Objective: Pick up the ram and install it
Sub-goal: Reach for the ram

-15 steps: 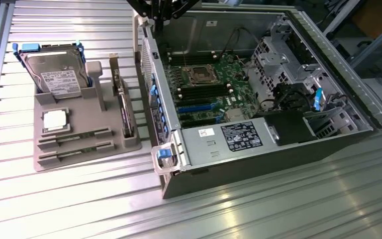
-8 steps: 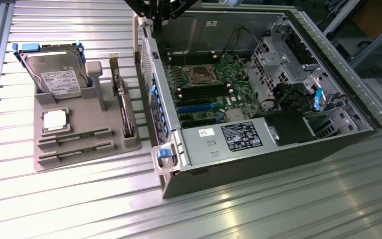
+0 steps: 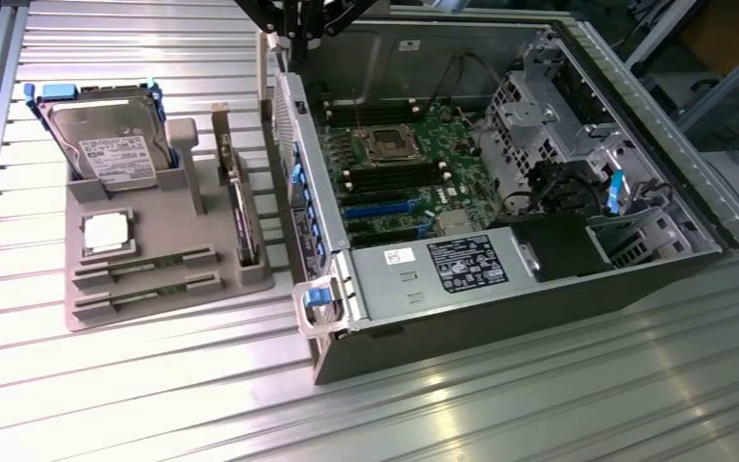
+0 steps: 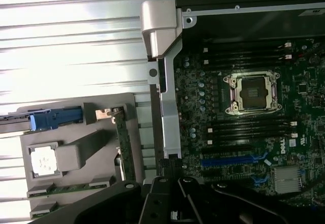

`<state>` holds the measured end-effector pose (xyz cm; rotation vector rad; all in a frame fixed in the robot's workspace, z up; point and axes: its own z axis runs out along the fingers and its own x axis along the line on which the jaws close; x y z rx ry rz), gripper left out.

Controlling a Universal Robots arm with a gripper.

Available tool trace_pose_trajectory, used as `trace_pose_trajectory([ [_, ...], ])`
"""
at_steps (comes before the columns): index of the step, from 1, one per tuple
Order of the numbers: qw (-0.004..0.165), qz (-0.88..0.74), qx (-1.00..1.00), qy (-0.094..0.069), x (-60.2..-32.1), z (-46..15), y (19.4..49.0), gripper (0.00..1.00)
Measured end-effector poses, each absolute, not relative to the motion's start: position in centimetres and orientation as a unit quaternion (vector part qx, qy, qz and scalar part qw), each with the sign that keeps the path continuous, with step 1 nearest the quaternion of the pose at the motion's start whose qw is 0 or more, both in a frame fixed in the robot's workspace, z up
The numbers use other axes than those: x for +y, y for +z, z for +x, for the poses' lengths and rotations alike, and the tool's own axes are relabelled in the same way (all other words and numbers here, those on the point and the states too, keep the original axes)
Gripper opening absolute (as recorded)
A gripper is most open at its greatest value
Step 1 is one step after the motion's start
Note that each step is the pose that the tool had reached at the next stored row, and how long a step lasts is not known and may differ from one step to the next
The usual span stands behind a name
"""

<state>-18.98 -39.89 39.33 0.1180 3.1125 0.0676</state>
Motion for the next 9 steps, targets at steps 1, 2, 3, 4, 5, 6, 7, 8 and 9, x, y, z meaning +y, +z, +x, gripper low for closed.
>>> trace_pose_trajectory([
  [1, 0.013, 0.038, 0.999, 0.022, -39.89, -19.08, 39.33, 0.11],
  [2, 0.013, 0.038, 0.999, 0.022, -39.89, -19.18, 39.33, 0.11],
  [3, 0.013, 0.038, 0.999, 0.022, -39.89, -19.24, 39.33, 0.11],
  [4, 0.013, 0.038, 0.999, 0.022, -39.89, -19.28, 39.33, 0.11],
  [5, 0.013, 0.038, 0.999, 0.022, -39.89, -19.32, 39.33, 0.11],
  [6, 0.013, 0.038, 0.999, 0.022, -39.89, -19.38, 39.33, 0.11],
  [7, 0.013, 0.038, 0.999, 0.022, -39.89, -19.50, 39.33, 0.11],
  [8, 0.013, 0.038, 0.999, 0.022, -39.89, -19.57, 39.33, 0.11],
  [9, 0.013, 0.038, 0.999, 0.022, -39.89, -19.65, 39.33, 0.11],
])
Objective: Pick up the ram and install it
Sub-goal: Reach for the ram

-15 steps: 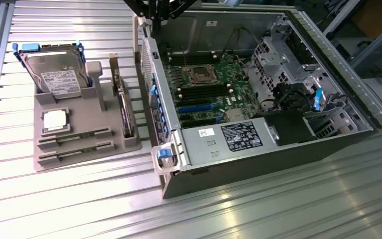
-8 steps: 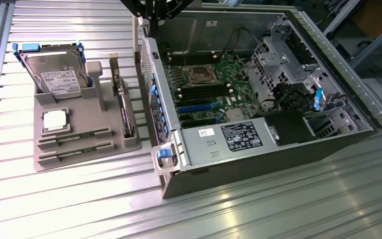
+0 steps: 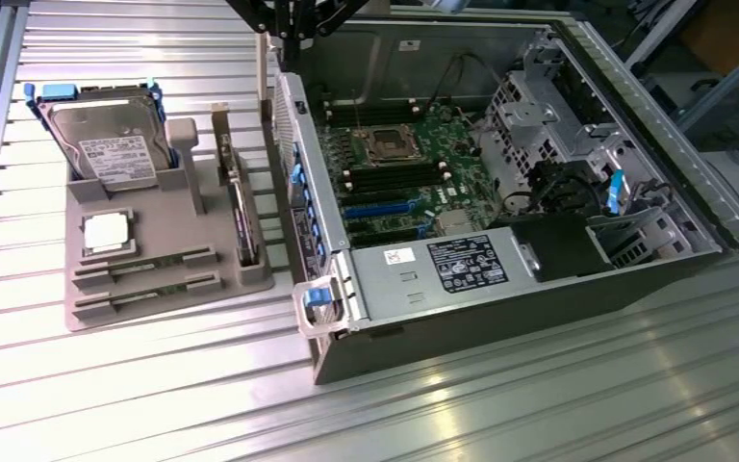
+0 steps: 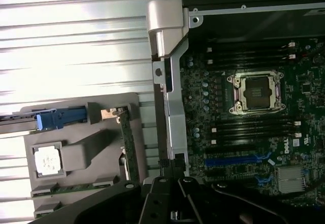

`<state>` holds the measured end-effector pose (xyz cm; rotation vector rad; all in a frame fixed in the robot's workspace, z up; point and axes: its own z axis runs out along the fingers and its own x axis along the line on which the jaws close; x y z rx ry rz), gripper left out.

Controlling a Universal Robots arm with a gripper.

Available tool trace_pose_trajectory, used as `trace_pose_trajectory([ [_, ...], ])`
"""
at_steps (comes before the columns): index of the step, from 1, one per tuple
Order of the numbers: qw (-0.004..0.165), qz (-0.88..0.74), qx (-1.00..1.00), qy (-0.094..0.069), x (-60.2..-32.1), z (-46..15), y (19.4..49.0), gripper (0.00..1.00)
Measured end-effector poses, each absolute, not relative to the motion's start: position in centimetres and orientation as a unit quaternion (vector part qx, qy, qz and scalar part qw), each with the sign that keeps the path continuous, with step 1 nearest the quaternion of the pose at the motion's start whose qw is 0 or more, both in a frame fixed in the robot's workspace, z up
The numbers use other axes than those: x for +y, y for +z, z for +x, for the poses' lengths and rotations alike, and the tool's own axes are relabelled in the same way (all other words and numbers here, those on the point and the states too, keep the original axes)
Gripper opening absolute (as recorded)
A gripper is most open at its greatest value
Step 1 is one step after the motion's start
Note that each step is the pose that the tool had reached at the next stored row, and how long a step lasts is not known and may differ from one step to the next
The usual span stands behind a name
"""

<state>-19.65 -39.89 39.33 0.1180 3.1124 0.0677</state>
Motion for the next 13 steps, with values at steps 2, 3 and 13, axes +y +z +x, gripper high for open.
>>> trace_pose_trajectory([
  [2, 0.013, 0.038, 0.999, 0.022, -39.89, -19.80, 39.33, 0.11],
  [3, 0.013, 0.038, 0.999, 0.022, -39.89, -19.84, 39.33, 0.11],
  [13, 0.013, 0.038, 0.999, 0.022, -39.89, -20.50, 39.33, 0.11],
])
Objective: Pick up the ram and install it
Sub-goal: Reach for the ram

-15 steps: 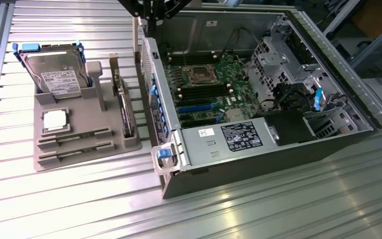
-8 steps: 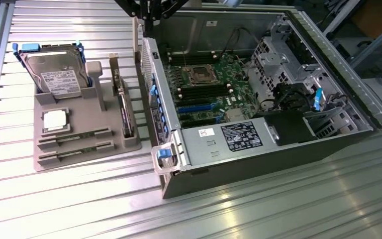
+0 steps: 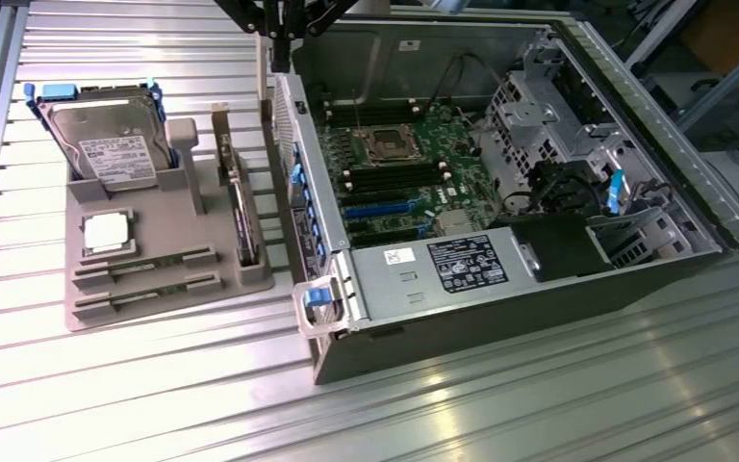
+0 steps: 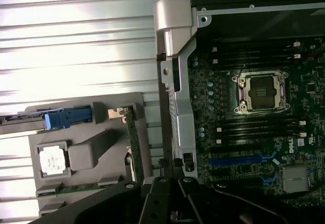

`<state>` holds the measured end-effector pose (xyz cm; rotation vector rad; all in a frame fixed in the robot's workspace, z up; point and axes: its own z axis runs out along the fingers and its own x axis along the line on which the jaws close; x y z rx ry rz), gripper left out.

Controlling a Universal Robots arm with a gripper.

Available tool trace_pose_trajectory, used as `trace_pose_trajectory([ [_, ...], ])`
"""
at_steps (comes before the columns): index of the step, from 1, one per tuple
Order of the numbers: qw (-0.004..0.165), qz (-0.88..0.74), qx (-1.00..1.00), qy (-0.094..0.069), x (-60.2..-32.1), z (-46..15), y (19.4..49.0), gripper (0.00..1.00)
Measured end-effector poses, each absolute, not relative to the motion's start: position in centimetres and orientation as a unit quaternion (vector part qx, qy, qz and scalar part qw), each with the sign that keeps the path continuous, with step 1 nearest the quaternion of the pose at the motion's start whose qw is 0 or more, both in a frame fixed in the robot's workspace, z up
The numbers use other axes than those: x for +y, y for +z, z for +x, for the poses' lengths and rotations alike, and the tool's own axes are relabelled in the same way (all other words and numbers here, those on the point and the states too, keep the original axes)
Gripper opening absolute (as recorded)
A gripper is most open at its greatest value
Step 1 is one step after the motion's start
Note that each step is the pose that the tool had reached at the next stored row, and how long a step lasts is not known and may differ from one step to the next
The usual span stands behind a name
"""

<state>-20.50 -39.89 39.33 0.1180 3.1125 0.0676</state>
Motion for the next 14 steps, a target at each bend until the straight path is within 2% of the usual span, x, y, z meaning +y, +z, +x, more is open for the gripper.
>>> trace_pose_trajectory([
  [14, 0.013, 0.038, 0.999, 0.022, -39.9, -21.6, 39.3, 0.11],
])
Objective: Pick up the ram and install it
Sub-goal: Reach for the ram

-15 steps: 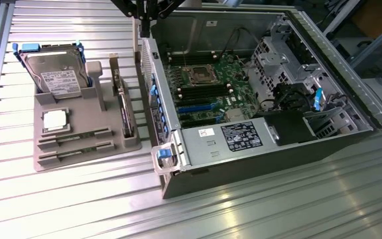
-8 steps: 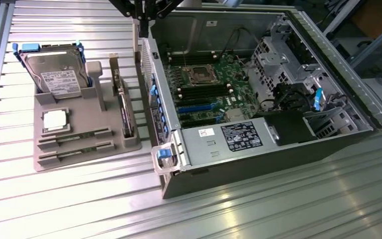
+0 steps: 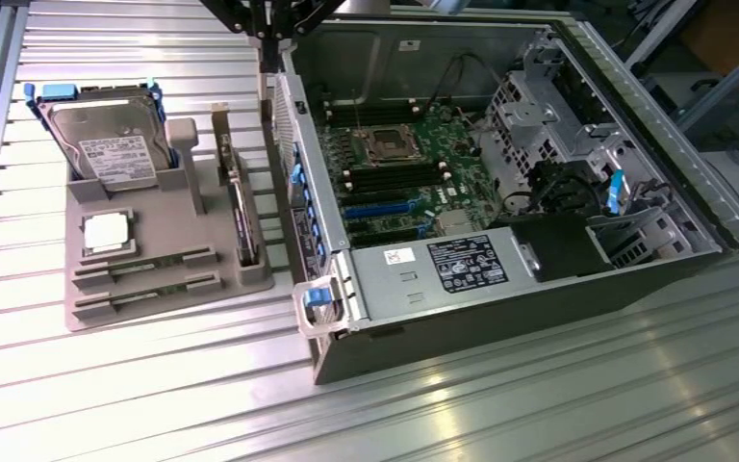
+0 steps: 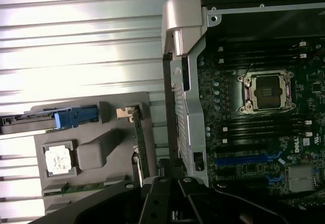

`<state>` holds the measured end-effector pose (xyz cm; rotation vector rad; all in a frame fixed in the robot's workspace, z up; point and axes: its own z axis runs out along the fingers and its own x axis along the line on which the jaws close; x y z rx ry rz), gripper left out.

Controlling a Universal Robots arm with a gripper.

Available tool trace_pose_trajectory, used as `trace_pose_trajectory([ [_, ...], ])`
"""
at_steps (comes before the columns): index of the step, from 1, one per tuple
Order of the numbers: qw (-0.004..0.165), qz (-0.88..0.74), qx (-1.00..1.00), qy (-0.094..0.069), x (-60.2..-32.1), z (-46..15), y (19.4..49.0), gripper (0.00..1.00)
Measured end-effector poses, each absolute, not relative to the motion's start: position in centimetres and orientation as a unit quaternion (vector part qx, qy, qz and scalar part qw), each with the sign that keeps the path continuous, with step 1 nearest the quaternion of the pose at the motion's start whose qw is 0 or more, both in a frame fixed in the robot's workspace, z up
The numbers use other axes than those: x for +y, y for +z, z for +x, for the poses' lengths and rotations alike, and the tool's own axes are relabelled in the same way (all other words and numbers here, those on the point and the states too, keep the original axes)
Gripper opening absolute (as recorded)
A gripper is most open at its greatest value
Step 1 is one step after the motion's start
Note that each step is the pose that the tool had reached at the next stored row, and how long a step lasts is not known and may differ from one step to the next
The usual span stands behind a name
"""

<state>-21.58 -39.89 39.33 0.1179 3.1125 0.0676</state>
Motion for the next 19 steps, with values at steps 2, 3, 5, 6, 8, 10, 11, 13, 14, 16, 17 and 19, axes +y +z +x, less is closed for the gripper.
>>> trace_pose_trajectory([
  [2, 0.013, 0.038, 0.999, 0.022, -39.9, -21.7, 39.3, 0.11],
  [3, 0.013, 0.038, 0.999, 0.022, -39.9, -21.7, 39.3, 0.11],
  [5, 0.013, 0.038, 0.999, 0.022, -39.9, -21.9, 39.3, 0.11],
  [6, 0.013, 0.038, 0.999, 0.022, -39.9, -21.9, 39.3, 0.11],
  [8, 0.013, 0.038, 0.999, 0.022, -39.9, -22.1, 39.3, 0.11],
  [10, 0.013, 0.038, 0.999, 0.022, -39.9, -22.3, 39.3, 0.11],
  [11, 0.013, 0.038, 0.999, 0.022, -39.9, -22.4, 39.3, 0.11],
  [13, 0.013, 0.038, 0.999, 0.022, -39.9, -22.9, 39.3, 0.11],
  [14, 0.013, 0.038, 0.999, 0.022, -39.9, -23.0, 39.3, 0.11],
  [16, 0.013, 0.038, 0.999, 0.022, -39.9, -23.1, 39.3, 0.11],
  [17, 0.013, 0.038, 0.999, 0.022, -39.9, -23.2, 39.3, 0.11],
  [19, 0.013, 0.038, 0.999, 0.022, -39.9, -23.3, 39.3, 0.11],
])
